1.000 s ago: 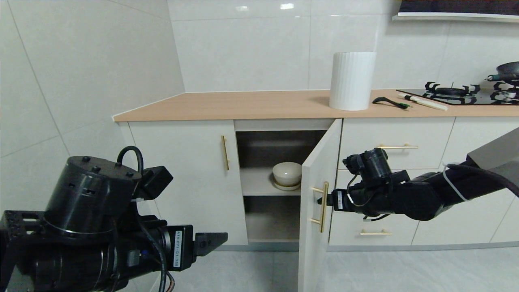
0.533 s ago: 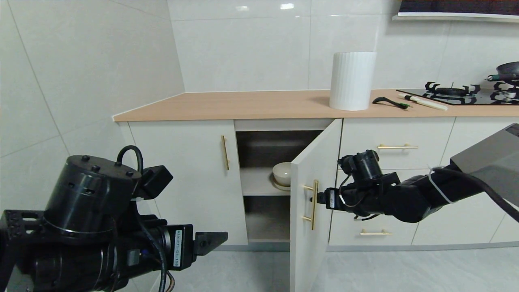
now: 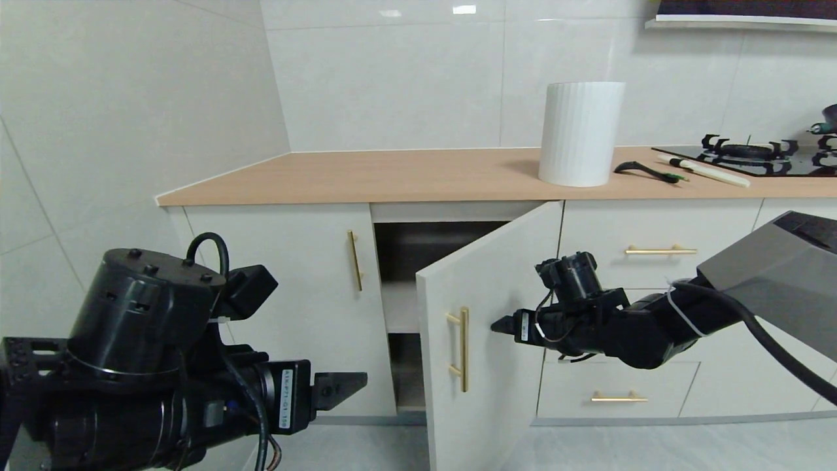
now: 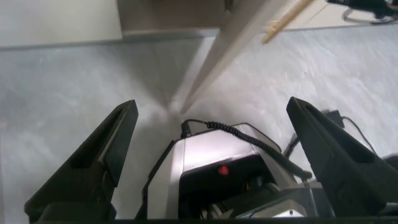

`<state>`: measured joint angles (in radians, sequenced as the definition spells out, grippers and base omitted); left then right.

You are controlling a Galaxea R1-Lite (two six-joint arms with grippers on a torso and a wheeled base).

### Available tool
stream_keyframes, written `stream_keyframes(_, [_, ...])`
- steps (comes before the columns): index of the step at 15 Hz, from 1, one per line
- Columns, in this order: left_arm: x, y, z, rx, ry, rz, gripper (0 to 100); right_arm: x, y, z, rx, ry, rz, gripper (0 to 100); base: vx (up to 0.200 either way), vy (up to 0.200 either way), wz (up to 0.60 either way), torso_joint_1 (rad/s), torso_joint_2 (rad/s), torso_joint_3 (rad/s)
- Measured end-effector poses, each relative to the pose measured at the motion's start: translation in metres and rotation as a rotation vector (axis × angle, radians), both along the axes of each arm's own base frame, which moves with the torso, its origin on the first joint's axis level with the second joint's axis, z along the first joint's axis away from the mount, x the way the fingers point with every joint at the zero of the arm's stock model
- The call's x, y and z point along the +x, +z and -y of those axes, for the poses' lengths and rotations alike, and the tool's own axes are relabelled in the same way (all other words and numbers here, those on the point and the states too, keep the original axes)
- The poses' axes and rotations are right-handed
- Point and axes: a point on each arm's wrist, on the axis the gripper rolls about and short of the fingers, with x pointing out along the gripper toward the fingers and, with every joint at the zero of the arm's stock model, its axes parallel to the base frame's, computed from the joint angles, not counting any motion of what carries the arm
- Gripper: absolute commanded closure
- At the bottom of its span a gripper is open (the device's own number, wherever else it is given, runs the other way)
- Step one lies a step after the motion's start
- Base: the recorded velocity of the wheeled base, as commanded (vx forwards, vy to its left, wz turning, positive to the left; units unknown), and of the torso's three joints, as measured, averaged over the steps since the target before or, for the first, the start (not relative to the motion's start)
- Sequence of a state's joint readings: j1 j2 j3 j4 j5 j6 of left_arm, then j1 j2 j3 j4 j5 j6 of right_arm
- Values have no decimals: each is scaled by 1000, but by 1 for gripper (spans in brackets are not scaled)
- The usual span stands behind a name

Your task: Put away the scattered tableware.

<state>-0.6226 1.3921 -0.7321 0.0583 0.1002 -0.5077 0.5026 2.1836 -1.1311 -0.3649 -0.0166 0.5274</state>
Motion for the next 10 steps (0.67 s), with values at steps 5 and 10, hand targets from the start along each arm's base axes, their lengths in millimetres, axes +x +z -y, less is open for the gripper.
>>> stream_keyframes(5, [0,0,0,3,4,1,0,5,5,-9,86,-42,-5,0,40,0,0,0,0,0])
stream_keyframes(10, [0,2,0,-1,5,8,0,15,11,-19,199,-115,-17,0,0,0,0,0,0,0])
